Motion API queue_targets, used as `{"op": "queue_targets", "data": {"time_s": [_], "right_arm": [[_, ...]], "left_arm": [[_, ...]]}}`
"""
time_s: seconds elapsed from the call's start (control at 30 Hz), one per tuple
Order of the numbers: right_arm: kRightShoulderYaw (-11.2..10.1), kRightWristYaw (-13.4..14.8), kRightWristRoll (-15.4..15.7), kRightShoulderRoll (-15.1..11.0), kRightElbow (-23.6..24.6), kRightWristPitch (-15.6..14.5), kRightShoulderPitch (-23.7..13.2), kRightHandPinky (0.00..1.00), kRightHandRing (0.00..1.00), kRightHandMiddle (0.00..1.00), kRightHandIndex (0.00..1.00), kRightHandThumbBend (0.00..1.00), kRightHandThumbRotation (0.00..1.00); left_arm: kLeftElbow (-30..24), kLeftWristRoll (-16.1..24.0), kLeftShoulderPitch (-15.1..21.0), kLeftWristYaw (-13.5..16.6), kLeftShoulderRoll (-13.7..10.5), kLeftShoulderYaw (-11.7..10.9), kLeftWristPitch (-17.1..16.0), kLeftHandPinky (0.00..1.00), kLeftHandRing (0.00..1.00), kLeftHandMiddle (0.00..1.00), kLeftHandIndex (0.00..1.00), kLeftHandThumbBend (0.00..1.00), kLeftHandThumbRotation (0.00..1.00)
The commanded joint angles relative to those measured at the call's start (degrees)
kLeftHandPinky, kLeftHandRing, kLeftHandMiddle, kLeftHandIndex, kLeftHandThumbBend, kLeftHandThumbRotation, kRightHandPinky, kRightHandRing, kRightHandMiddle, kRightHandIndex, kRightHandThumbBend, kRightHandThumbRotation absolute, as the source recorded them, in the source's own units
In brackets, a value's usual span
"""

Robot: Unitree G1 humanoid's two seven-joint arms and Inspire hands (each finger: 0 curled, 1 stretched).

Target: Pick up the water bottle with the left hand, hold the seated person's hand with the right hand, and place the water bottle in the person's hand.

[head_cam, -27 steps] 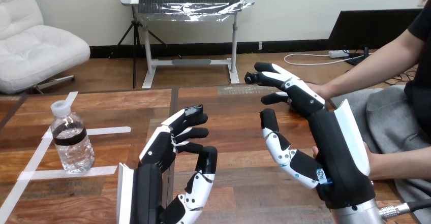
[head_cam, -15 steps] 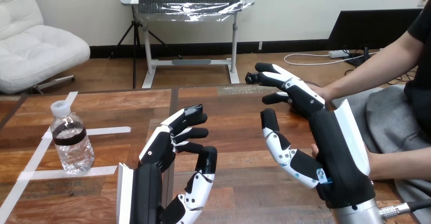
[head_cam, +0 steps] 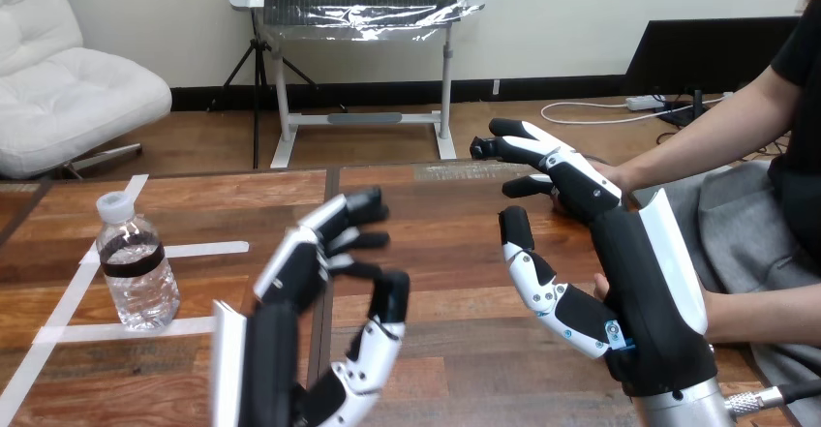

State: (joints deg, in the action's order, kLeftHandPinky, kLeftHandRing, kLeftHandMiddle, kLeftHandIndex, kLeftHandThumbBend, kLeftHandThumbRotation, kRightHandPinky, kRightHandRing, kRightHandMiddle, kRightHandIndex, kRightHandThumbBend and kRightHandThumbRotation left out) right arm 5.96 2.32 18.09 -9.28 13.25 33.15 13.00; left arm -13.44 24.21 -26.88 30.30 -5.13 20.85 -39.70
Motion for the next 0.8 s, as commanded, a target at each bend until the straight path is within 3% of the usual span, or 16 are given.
{"op": "queue_targets", "data": {"time_s": [0.0,0.17,0.33,0.57,0.77], "right_arm": [[-1.0,0.2,0.0,-0.3,0.3,0.7,-3.0,0.67,0.81,0.86,0.74,0.05,0.0],[-0.8,0.0,-0.4,-0.1,0.5,0.1,-2.9,0.67,0.81,0.86,0.74,0.05,0.0],[-0.6,0.0,-0.6,0.0,0.1,0.5,-3.0,0.67,0.81,0.86,0.75,0.04,0.0],[-0.6,0.2,-0.3,0.0,-0.1,0.6,-3.2,0.67,0.81,0.86,0.75,0.04,0.0],[-0.5,0.2,-0.3,0.1,-0.3,0.6,-3.3,0.67,0.81,0.86,0.75,0.04,0.0]], "left_arm": [[-5.9,3.4,2.8,2.9,6.0,-4.4,-0.1,0.61,0.7,0.74,0.74,0.38,0.42],[-7.9,9.7,3.7,7.7,7.1,-8.9,1.9,0.65,0.73,0.74,0.74,0.41,0.37],[-9.0,14.0,5.4,11.3,6.4,-13.1,5.0,0.75,0.79,0.78,0.76,0.47,0.35],[-10.2,13.8,7.1,13.0,5.3,-17.0,9.4,0.89,0.9,0.87,0.84,0.59,0.33],[-10.1,12.1,8.8,13.0,3.7,-20.4,11.8,0.95,0.95,0.92,0.89,0.64,0.32]]}}
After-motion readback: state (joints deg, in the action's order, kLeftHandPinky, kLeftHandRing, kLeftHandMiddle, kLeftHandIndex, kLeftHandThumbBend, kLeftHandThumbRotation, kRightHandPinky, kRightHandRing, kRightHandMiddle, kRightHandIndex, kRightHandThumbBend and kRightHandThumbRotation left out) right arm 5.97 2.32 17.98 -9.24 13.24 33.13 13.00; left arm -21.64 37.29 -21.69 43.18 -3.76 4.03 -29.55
